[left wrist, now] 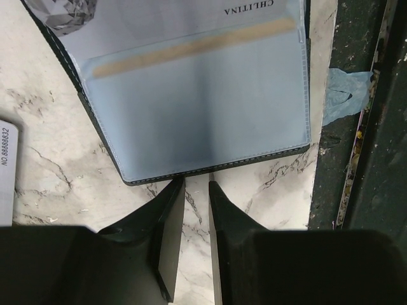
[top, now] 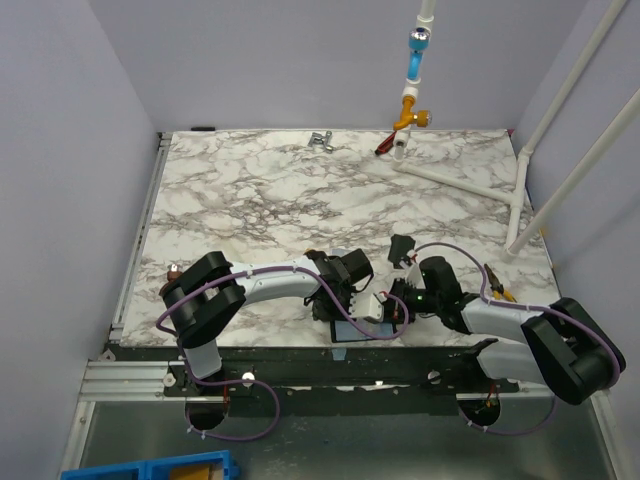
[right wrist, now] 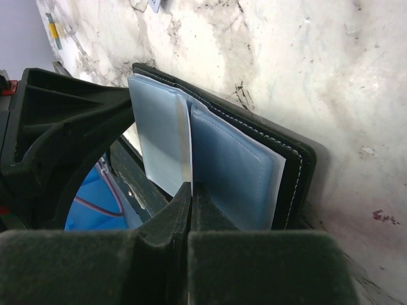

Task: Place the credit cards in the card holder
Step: Insert the credit card into the card holder.

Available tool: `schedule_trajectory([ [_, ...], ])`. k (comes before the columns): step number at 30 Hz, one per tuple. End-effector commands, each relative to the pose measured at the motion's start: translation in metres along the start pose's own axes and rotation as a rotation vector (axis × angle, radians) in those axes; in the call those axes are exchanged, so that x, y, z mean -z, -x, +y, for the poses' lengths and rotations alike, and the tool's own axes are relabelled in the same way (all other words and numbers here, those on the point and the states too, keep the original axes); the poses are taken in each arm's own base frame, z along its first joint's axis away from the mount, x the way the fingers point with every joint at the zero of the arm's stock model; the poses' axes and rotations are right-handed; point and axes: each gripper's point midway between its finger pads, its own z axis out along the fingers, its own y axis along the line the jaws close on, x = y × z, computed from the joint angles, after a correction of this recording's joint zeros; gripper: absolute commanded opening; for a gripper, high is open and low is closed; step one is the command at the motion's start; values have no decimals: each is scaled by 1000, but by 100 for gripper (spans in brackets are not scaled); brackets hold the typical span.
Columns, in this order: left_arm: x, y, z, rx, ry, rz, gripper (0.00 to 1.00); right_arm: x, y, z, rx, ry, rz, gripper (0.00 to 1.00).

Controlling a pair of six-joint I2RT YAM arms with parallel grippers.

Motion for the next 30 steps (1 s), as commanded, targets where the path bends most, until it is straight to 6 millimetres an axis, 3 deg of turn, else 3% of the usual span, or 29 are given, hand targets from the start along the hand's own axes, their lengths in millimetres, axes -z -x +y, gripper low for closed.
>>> schedule_trajectory([
  [1,-12,1,-3,-4,-7,-6,23,0,-13,-11,-33,-22,44,1],
  [17,-14,2,0,-20,-4,5,23,-7,-18,-12,-32,-7,122,1],
  [30,-15,1,0,-27,-6,5,22,-18,6,-9,-21,-31,62,1],
])
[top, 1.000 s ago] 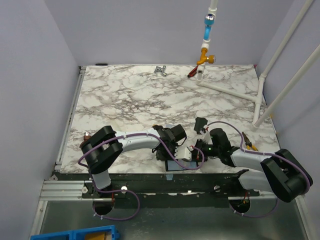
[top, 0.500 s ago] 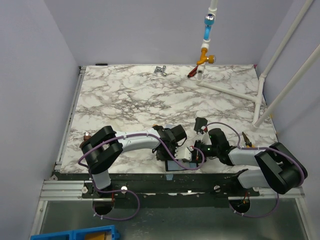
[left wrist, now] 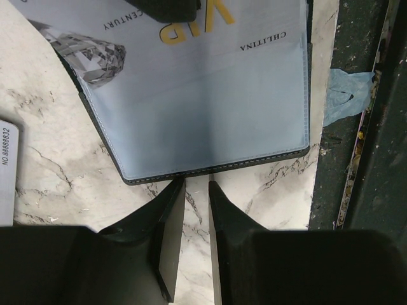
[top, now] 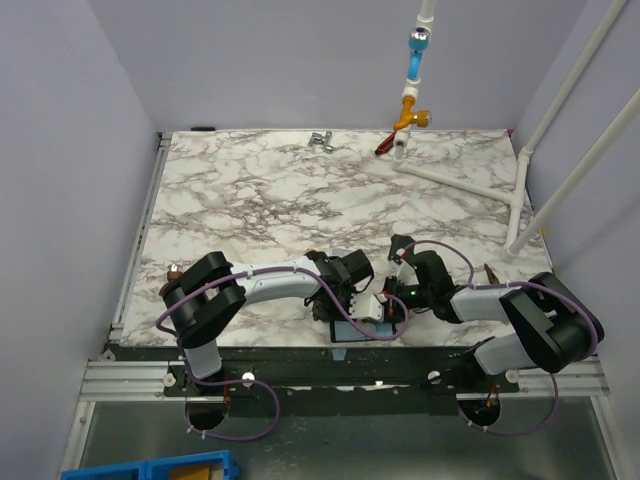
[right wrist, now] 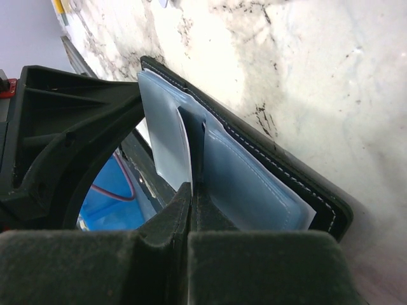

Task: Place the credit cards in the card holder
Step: Insert the credit card into the card holder.

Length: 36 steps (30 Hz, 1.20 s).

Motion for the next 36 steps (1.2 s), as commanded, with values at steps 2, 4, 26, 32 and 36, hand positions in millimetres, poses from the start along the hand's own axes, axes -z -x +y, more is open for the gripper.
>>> schedule_trajectory([
  [2,-14,3,-1,-27,-16,-5,22,-3,13,-14,1,-76,-58,1],
  [4,-14,4,-1,-29,-20,-7,22,-4,15,-16,0,-83,-71,1],
  [26,-16,1,-5,-38,-17,-1,22,5,3,-36,19,-226,-125,32],
  [32,-14,-3,-7,-28,-6,-24,22,25,1,-44,-7,-338,-167,45],
  [36,-10,1,-5,-20,10,-55,22,27,-3,-48,-31,-361,-160,51],
])
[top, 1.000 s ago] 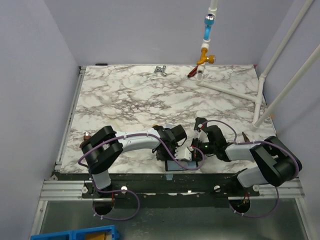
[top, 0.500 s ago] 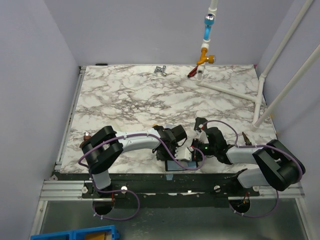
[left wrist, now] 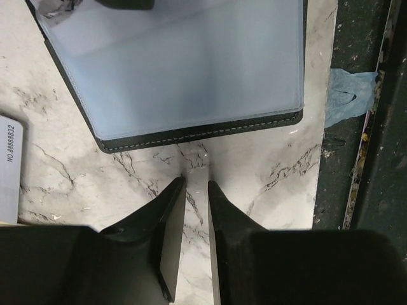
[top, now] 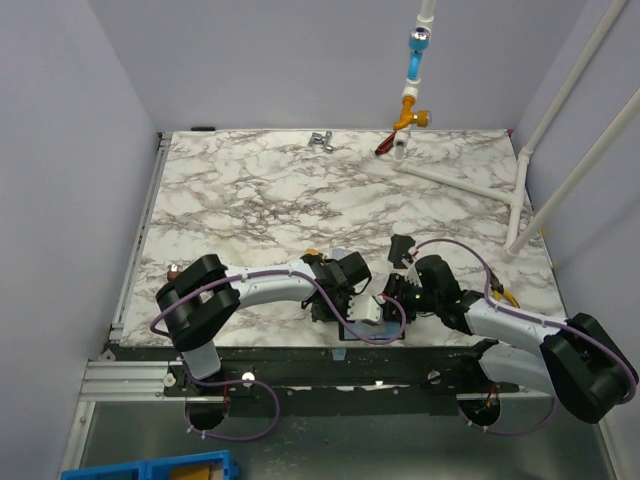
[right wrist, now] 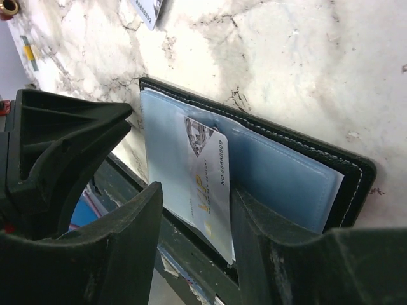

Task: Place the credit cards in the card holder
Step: Insert the credit card into the card holder.

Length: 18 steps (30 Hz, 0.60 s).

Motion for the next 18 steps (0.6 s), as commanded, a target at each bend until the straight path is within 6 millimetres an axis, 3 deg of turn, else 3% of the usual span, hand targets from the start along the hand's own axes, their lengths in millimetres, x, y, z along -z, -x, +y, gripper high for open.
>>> schedule_trajectory([
  [1,-8,2,-4,0,-10,-40,22,4,-18,-43,-56,-210,43,52],
  [8,2,15,4,-13,29,-87,22,-1,-16,-35,-37,-222,65,52],
  [18,19,17,17,-1,111,-181,21,15,-18,-37,-53,-297,68,58],
])
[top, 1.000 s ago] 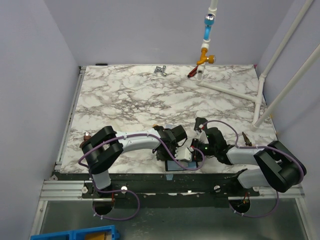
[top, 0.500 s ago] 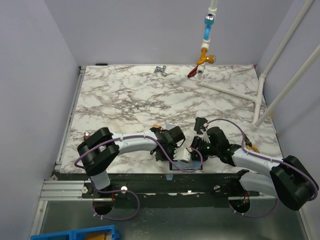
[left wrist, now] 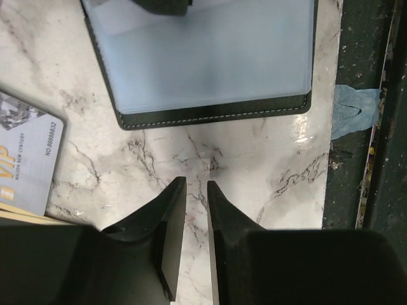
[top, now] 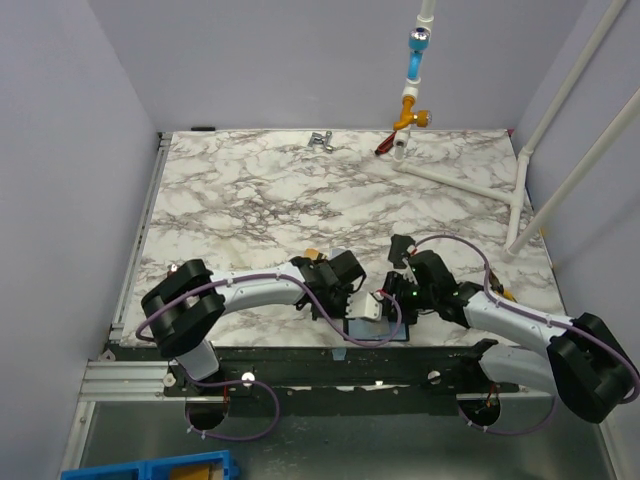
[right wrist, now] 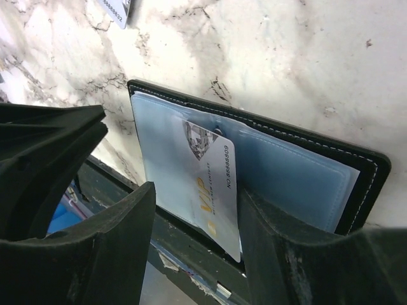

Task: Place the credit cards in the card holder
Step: Insert the credit card into the card holder.

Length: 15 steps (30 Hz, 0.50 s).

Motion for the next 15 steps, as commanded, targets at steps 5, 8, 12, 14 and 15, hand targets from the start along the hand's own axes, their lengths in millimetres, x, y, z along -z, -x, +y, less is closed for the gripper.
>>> schedule_trajectory([
  [5,16,6,11,7,64,-98,21,-4,-19,-27,-13,-144,60,58],
  [8,20,10,15,-5,91,-122,21,-11,-18,-21,11,-171,81,58],
  [12,27,12,21,-17,130,-135,21,-15,-19,-25,27,-277,98,57],
  [14,30,10,22,-13,139,-144,21,-10,-17,-30,36,-343,91,57],
  [15,31,9,22,-10,141,-146,21,-8,-15,-31,38,-370,80,58],
])
